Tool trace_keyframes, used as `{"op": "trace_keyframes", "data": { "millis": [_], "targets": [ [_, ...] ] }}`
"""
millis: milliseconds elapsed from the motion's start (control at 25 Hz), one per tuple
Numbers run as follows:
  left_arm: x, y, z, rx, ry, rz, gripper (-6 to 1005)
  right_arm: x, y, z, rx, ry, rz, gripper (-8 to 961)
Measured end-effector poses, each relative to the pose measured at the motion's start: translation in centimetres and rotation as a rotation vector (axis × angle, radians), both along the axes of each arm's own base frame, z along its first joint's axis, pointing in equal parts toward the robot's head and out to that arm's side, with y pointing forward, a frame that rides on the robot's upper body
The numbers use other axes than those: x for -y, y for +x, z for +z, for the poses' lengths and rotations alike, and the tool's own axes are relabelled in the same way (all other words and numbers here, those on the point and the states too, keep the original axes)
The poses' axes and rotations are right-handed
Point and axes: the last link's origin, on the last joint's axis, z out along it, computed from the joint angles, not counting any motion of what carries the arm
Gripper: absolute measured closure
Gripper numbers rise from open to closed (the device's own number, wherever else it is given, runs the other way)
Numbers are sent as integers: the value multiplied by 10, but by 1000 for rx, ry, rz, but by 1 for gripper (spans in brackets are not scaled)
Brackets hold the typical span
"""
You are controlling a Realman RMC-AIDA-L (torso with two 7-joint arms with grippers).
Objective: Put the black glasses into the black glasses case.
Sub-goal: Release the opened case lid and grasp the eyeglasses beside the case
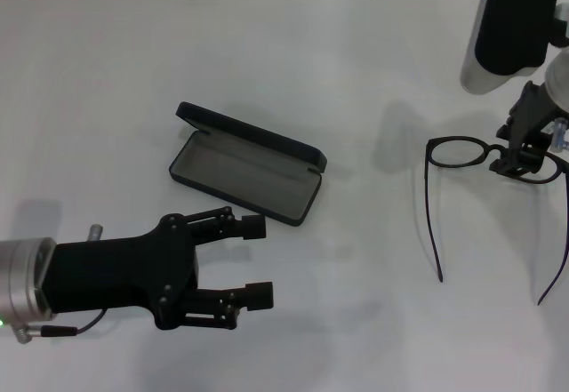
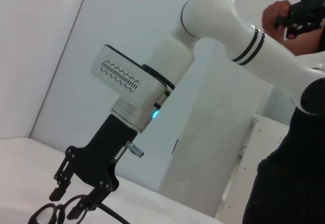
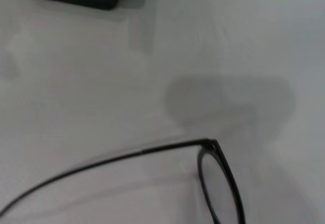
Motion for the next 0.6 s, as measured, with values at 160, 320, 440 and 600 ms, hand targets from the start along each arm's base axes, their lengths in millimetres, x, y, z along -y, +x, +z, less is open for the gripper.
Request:
{"op": "trace_keyframes", "data": {
  "millis": [160,320,440,600],
  "targets": [
    [-1,1,-1,-1,-1,0,110,0,1,-3,-5,-6,3,519],
    [-2,2,-1,0,2,-3,110,0,4,-8,6,-11,12,524],
    [-3,2,-1,-1,5,-5,109,-1,5,-13,0,-10,23,544],
    [-4,1,-3,-9,-3,9,110,-1,6,-17,-13,-13,30,571]
  ]
}}
